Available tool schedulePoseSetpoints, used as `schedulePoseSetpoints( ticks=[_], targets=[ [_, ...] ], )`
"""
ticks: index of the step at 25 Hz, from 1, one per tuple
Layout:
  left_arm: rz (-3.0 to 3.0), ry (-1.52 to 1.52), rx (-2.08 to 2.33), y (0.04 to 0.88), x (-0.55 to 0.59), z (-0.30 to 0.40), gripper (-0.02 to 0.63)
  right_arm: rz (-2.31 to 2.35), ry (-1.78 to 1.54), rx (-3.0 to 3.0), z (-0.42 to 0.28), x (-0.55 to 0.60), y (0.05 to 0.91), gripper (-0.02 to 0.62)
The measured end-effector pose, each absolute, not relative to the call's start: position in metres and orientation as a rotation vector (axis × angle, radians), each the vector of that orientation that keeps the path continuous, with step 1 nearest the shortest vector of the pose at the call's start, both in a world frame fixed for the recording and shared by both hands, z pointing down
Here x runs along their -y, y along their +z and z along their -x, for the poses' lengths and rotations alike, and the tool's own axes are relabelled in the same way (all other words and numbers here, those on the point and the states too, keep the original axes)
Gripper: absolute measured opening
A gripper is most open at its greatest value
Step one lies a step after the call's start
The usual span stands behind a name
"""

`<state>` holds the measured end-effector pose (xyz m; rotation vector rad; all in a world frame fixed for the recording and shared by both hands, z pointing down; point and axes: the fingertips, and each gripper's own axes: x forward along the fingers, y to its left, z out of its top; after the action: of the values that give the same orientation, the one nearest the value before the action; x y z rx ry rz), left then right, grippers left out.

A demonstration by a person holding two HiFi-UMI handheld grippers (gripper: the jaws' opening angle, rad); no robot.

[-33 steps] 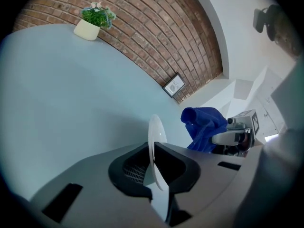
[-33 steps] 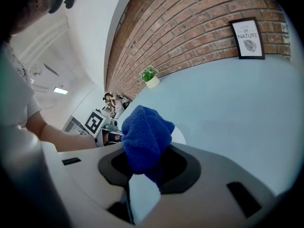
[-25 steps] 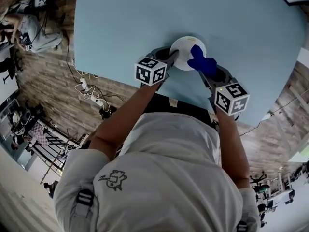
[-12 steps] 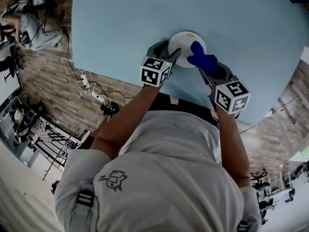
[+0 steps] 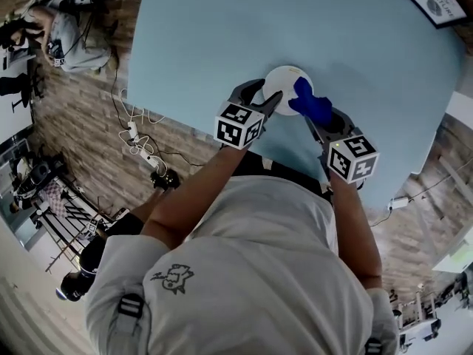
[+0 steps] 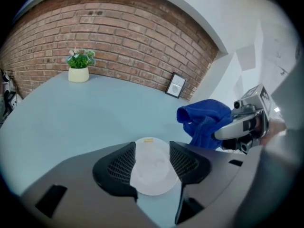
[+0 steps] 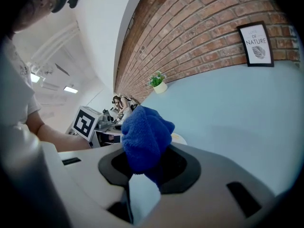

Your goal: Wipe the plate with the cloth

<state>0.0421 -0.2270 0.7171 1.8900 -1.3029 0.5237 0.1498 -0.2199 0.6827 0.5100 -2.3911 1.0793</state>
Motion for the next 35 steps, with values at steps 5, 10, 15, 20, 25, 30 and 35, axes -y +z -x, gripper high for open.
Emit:
schedulePoseSetpoints(
  ticks=[5,10,15,20,25,30,35],
  targets=[
    [-1.989,0.420,1.342,0.661,0.210,-0.050,0.225,-0.495,0.969,2.460,-0.143,0.215,0.651,0.117],
    [-2.073,0.349,1.385,0.616,0.180,-0.040,0.099,-0.553,0.898,2.522,-0.142,0.203,0.619,0.117],
    [-2.158,0.310,1.377,0.577,0.136,-0.036,0.008,-0.622,0.794,2.555,-0.149,0.172,0.591,0.117],
    [-2.239,0.248,1.358,0.540,0.077,-0.037,0.008,-0.668,0.779,2.623,-0.144,0.116,0.559,0.117],
    [-2.318,0.217,1.340,0.514,0.012,-0.028,0.006,-0.710,0.662,2.694,-0.127,0.056,0.521,0.117],
    [-2.376,0.133,1.338,0.474,-0.045,-0.024,0.006,-0.737,0.570,2.729,-0.115,-0.012,0.489,0.117],
    [-2.445,0.083,1.304,0.445,-0.083,-0.036,0.007,-0.768,0.486,2.766,-0.119,-0.060,0.461,0.117]
  ],
)
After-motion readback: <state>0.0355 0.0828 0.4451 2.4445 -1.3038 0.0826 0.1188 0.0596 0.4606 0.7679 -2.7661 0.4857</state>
